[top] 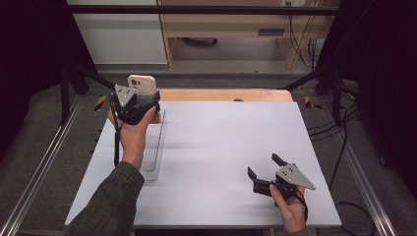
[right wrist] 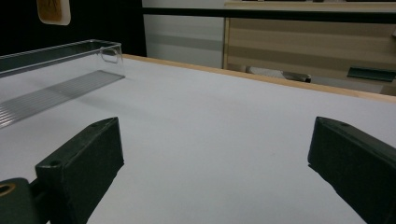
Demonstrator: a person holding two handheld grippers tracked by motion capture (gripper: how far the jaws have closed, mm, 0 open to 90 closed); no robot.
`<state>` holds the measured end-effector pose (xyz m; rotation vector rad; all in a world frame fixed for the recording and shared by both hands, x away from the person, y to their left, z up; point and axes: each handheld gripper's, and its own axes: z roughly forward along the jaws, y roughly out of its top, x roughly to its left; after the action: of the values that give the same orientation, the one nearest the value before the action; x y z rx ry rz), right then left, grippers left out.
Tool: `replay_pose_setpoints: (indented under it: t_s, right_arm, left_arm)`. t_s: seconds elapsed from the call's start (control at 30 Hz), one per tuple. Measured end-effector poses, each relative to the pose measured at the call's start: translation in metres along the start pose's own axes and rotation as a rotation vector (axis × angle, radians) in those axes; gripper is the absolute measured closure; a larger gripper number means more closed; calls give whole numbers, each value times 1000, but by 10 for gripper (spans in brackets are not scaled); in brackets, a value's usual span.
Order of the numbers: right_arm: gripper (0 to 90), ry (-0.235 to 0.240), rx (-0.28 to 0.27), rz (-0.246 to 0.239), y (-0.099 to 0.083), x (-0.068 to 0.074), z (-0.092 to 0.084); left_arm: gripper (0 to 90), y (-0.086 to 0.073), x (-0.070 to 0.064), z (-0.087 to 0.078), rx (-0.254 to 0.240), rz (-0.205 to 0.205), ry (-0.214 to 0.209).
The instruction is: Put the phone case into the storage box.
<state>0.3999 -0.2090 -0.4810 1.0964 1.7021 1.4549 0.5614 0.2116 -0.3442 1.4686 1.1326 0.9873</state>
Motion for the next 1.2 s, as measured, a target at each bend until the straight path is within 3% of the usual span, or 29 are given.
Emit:
replay_pose_setpoints:
  t_s: [0.33, 0.87, 1.2]
  right_arm:
    - [27, 17, 3, -19, 0, 5, 1]
    - [24, 31, -1, -8, -1, 2, 1]
    - [24, 33, 3, -6, -1, 3, 1]
  left_arm:
    - [112, -1, 6, 8, 1, 14, 12]
    - [112, -12, 10, 20, 10, 28, 18]
    - [112, -17, 17, 29, 12, -11, 31]
